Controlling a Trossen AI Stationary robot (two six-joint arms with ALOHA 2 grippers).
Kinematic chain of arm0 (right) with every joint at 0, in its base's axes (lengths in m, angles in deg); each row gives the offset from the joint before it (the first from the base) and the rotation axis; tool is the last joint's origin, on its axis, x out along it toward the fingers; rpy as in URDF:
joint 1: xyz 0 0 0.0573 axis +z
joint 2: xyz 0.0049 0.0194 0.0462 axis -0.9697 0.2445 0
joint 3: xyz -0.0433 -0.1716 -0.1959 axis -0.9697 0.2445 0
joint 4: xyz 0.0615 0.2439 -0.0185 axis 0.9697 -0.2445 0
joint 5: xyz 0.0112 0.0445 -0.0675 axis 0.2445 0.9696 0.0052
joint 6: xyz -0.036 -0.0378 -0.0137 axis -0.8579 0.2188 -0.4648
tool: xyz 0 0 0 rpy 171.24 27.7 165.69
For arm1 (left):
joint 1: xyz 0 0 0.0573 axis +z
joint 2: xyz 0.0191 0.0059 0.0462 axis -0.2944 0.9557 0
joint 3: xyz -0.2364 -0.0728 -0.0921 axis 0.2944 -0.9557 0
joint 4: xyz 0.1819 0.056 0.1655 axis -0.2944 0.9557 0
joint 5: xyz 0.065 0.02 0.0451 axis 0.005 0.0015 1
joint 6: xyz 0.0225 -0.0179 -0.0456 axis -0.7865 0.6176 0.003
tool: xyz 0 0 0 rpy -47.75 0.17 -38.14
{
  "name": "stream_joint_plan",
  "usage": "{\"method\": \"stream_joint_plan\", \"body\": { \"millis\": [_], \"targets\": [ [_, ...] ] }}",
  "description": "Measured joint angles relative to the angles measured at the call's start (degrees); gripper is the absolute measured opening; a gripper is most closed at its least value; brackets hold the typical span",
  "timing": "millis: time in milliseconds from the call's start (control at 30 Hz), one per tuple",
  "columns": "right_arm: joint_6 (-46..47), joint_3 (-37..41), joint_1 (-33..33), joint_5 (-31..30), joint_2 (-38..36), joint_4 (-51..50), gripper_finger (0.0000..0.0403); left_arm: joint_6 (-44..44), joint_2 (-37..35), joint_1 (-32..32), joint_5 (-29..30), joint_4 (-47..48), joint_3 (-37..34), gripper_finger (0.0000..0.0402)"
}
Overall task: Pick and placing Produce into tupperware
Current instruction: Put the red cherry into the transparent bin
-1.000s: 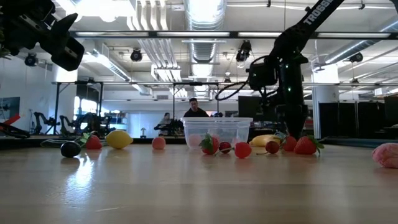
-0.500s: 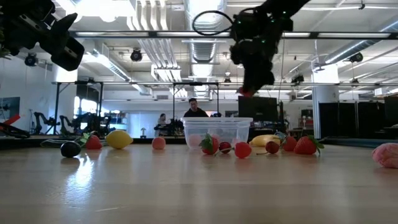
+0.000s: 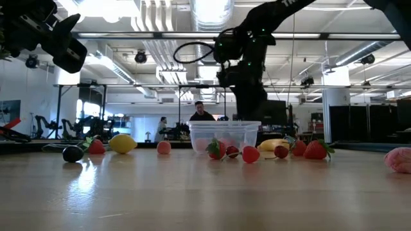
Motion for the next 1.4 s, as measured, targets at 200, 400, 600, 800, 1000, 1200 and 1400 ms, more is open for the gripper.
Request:
{"method": "stream_joint_plan", "body": {
  "millis": [200,400,600,800,1000,1200,1400],
  "targets": [
    [-2.57,2.78,-5.33,0.1,-4.0,-10.73,0.0251,-0.01,-0.02,0.0,-0.02,-0.02,0.0,0.0155],
    [-16.25,9.42,-8.45,-0.85,-8.86,-10.01,0.0237,0.0,-0.03,0.0,-0.04,0.04,0.0,0.0155],
    [-27.89,16.95,-8.72,-5.26,-10.63,-5.49,0.0233,0.01,0.0,0.0,-0.07,-0.02,0.0,0.0155],
    [-33.69,22.12,-9.52,-9.12,-10.63,1.44,0.0233,0.0,0.01,0.01,-0.1,0.02,0.0,0.0155],
    [-40.53,24.13,-9.57,-9.17,-10.63,7.93,0.0233,0.01,-0.05,0.0,-0.26,-0.02,0.0,0.0155],
    [-38.56,26.53,-10.63,-7.03,-10.63,8.85,0.0233,0.01,-0.01,0.0,-0.24,0.0,0.0,0.0155],
    [-37.85,27.86,-10.64,-6.87,-10.63,9.08,0.0233,0.0,0.02,0.0,-0.22,-0.01,0.0,0.0155]
  ]
}}
